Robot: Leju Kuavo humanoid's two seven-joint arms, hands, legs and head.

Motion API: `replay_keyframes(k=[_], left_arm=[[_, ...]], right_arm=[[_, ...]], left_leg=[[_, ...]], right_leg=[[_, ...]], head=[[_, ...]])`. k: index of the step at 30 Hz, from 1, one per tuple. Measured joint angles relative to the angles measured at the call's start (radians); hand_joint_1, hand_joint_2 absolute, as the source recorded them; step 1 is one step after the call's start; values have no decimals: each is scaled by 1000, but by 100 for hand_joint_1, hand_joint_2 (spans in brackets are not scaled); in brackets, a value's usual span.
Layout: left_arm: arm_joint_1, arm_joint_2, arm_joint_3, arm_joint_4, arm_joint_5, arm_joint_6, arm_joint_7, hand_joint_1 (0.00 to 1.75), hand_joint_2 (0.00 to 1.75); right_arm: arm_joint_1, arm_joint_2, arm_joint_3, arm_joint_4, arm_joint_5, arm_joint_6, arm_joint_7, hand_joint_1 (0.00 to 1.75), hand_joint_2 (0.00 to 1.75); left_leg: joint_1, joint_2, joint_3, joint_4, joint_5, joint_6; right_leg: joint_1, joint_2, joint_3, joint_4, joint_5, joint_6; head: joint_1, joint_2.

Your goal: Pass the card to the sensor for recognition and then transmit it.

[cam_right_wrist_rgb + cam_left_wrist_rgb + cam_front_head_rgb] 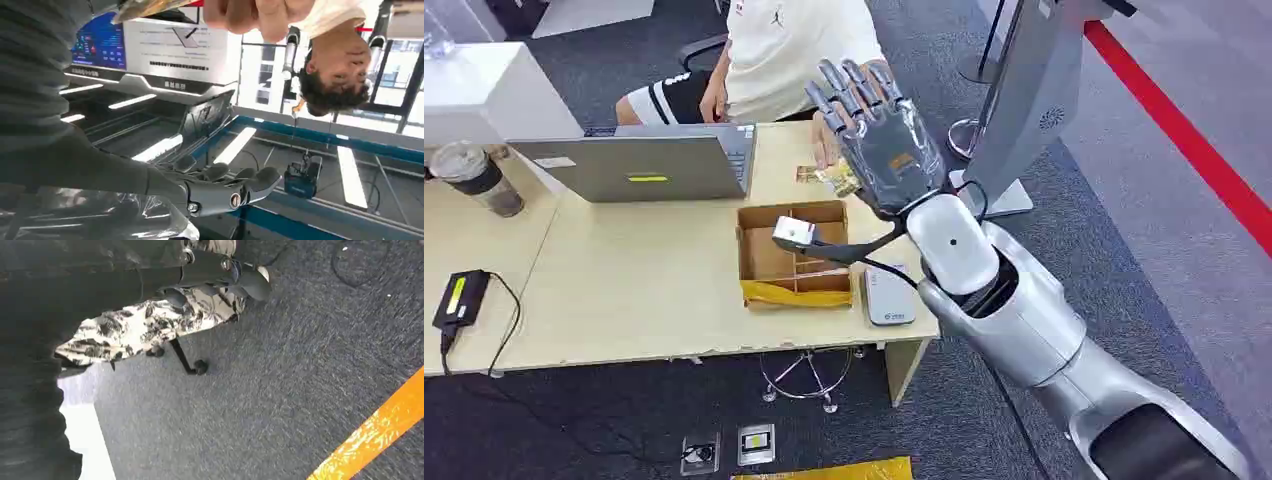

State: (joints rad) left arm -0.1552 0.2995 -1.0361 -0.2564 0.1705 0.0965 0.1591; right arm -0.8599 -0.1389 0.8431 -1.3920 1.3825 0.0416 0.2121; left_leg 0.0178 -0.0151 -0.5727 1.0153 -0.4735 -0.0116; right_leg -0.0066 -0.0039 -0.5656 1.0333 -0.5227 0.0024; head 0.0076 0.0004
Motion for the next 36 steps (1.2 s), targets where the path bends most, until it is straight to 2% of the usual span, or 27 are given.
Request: replay_keyframes(k=[2, 4, 6, 7, 8, 9, 18, 36], left_arm=[[-9, 0, 0, 0, -10, -7, 5, 0, 175], [-18, -2, 0, 0, -17, -13, 11, 0, 175], [-22, -2, 0, 0, -21, -14, 14, 0, 175], [-25, -3, 0, 0, -25, -14, 15, 0, 175], [-27, -3, 0, 0, -29, -16, 16, 0, 175], [-30, -3, 0, 0, -32, -17, 18, 0, 175], [-44, -8, 0, 0, -39, -30, 22, 0, 175], [-43, -8, 0, 0, -29, -36, 29, 0, 175]], right_arm=[[7, -10, -1, 0, 0, 0, 8, 0, 175], [12, -21, -6, 0, 0, 1, 11, 14, 175], [17, -28, -12, 0, 0, 2, 14, 70, 175], [21, -31, -15, 0, 0, 3, 15, 70, 175], [24, -36, -15, 0, 0, 3, 17, 96, 175], [28, -41, -15, 0, 0, 4, 18, 150, 175], [47, -60, -14, 0, 8, 2, 19, 155, 175], [55, -64, -14, 19, -6, -27, 20, 152, 175]], left_leg=[[0, 0, 0, 0, 0, 0], [0, 1, 0, 0, 0, 0], [0, 2, 0, 0, 0, 0], [0, 2, 0, 0, 0, 0], [0, 2, 0, 0, 0, 0], [0, 2, 0, 0, 0, 0], [0, 2, 0, 0, 0, -1], [0, 2, 0, 0, 0, -1]], right_leg=[[0, 0, 0, 0, 0, 0], [0, 1, 0, 0, 0, 0], [0, 2, 0, 0, 0, 0], [0, 2, 0, 0, 0, 0], [0, 2, 0, 0, 0, 0], [0, 2, 0, 0, 0, 0], [0, 3, 0, 0, 0, 0], [0, 3, 0, 0, 0, 0]], head=[[0, 0], [0, 0], [0, 0], [0, 0], [-1, 0], [0, 0], [-1, 0], [0, 0]])
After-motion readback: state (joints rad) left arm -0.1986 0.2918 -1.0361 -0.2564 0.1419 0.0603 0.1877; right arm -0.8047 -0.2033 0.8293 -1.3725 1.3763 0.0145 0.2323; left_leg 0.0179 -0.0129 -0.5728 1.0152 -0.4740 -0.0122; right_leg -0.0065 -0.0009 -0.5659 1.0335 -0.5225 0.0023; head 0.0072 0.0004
